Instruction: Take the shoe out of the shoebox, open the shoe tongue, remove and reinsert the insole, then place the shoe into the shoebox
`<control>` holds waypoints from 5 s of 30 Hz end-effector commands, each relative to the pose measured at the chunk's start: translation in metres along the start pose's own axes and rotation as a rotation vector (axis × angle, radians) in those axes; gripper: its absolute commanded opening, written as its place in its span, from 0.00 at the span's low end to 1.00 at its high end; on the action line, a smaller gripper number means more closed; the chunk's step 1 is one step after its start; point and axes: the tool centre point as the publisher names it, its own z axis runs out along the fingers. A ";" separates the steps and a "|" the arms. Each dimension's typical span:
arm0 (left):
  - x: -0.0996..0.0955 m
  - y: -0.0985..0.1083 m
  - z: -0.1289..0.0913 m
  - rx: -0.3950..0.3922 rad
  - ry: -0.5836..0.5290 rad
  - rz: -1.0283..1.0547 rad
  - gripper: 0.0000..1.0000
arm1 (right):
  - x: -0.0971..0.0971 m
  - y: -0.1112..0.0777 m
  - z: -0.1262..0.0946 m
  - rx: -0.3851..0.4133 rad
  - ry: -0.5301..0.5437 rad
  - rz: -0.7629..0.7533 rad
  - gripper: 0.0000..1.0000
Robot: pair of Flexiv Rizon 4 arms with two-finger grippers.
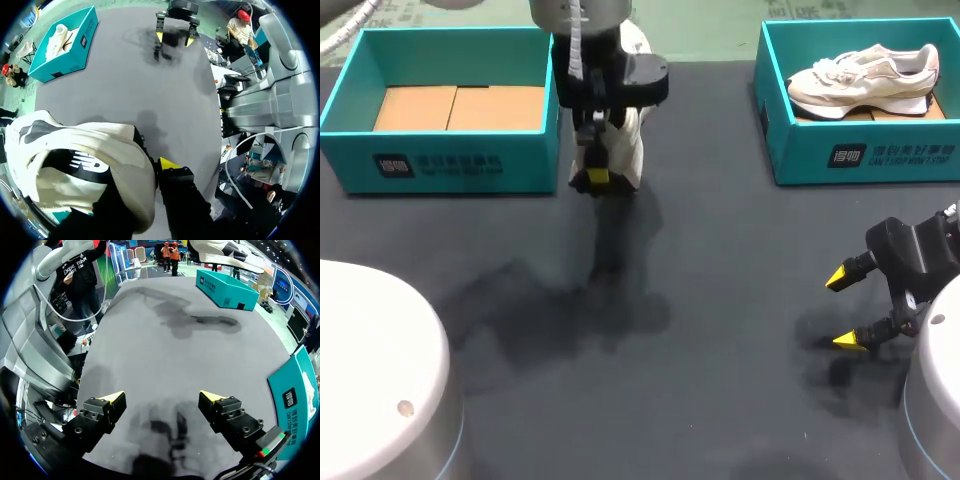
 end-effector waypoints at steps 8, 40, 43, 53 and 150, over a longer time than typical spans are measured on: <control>-0.030 0.026 -0.051 0.003 0.010 -0.017 0.00 | 0.002 0.000 0.000 0.002 -0.003 0.001 1.00; -0.105 0.198 -0.049 0.011 -0.021 -0.163 0.00 | 0.002 0.000 0.000 0.002 -0.003 0.001 1.00; -0.114 0.224 -0.052 0.007 -0.032 -0.164 0.00 | 0.002 0.000 0.000 0.002 -0.003 0.001 1.00; -0.156 0.310 -0.058 -0.034 -0.035 -0.177 0.00 | 0.002 0.000 0.000 0.002 -0.003 0.001 1.00; -0.273 0.480 -0.037 -0.419 -0.083 1.422 0.00 | 0.002 0.000 0.000 0.002 -0.003 0.001 1.00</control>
